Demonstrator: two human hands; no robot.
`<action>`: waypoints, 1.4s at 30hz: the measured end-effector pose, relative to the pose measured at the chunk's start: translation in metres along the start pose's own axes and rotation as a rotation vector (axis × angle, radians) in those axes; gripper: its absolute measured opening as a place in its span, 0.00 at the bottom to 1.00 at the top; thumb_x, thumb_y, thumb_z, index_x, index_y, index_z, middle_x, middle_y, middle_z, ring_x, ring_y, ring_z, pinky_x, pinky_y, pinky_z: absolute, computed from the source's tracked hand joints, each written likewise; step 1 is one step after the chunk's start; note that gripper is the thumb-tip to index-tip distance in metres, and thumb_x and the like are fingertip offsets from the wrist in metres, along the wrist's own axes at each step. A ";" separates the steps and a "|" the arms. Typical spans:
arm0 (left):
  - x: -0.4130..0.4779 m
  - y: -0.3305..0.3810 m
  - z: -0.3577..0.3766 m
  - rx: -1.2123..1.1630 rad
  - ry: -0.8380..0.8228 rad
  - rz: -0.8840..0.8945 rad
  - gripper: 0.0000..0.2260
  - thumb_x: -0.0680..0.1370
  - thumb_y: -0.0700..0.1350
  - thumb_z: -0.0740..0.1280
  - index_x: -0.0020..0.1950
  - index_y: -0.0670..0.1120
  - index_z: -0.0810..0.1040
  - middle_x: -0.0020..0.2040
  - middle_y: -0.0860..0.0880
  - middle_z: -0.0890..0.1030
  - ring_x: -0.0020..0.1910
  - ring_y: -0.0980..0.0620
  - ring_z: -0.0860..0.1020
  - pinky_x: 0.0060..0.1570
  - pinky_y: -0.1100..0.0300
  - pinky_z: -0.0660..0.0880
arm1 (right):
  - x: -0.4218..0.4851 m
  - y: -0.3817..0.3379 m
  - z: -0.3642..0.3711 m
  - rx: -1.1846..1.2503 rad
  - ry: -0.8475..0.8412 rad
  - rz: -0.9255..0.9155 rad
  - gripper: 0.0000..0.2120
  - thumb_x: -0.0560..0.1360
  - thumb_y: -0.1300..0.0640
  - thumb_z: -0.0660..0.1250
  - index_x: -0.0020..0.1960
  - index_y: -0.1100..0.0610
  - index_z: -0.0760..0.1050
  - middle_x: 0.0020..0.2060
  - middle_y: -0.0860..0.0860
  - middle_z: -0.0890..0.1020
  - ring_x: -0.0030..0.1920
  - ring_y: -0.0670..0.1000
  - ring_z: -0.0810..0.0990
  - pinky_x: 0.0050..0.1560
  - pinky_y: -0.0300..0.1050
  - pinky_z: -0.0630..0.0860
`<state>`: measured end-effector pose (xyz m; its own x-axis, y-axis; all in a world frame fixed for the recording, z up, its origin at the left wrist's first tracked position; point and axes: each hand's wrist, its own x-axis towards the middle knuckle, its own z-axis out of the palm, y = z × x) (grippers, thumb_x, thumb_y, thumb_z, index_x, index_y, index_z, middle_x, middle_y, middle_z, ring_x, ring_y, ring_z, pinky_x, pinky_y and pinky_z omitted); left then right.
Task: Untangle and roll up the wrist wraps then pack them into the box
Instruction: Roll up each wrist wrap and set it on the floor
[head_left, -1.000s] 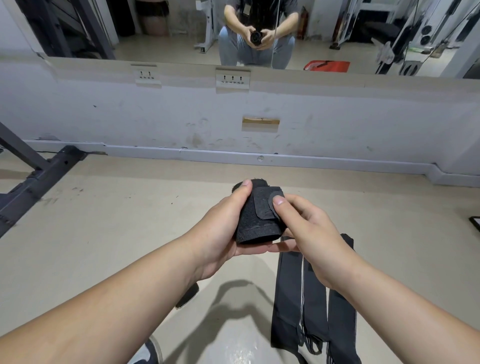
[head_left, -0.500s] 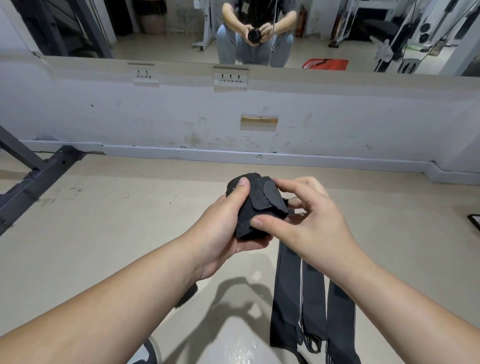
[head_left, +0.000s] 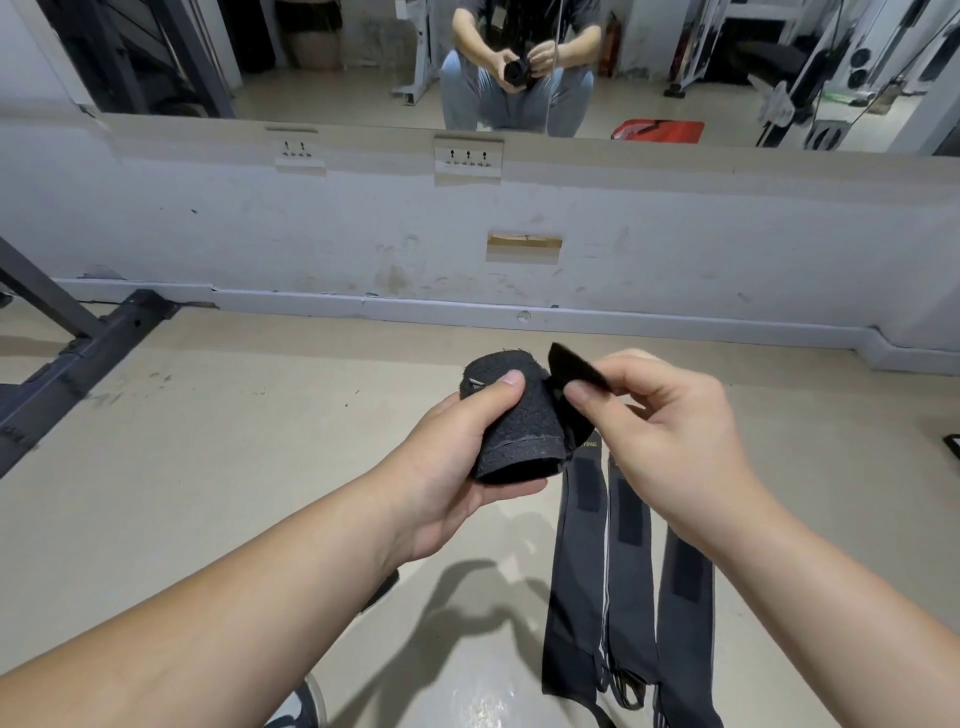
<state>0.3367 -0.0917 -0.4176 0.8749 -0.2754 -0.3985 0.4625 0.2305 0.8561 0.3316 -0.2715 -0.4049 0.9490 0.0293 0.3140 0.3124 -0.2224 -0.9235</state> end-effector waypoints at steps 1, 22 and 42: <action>0.000 0.000 0.000 -0.004 0.005 -0.005 0.18 0.83 0.57 0.65 0.69 0.49 0.79 0.60 0.46 0.87 0.58 0.46 0.86 0.60 0.45 0.82 | 0.000 0.000 0.001 0.019 -0.013 0.002 0.11 0.78 0.65 0.73 0.47 0.49 0.88 0.43 0.49 0.85 0.44 0.45 0.83 0.44 0.36 0.76; -0.001 -0.008 0.005 0.158 0.153 0.139 0.16 0.80 0.56 0.72 0.63 0.51 0.77 0.53 0.46 0.87 0.45 0.46 0.87 0.43 0.49 0.83 | 0.008 -0.008 -0.009 -0.201 -0.498 0.121 0.14 0.85 0.59 0.64 0.43 0.51 0.81 0.38 0.42 0.77 0.39 0.44 0.74 0.42 0.39 0.71; -0.012 -0.012 0.024 0.123 0.034 0.147 0.28 0.75 0.67 0.72 0.66 0.51 0.73 0.56 0.48 0.87 0.54 0.46 0.87 0.49 0.47 0.83 | 0.011 0.002 -0.008 0.154 -0.020 0.429 0.34 0.51 0.46 0.84 0.53 0.55 0.78 0.35 0.49 0.75 0.27 0.45 0.74 0.28 0.37 0.72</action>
<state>0.3173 -0.1134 -0.4149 0.9370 -0.2154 -0.2751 0.3100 0.1494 0.9389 0.3420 -0.2789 -0.4014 0.9941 -0.0150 -0.1070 -0.1078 -0.0713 -0.9916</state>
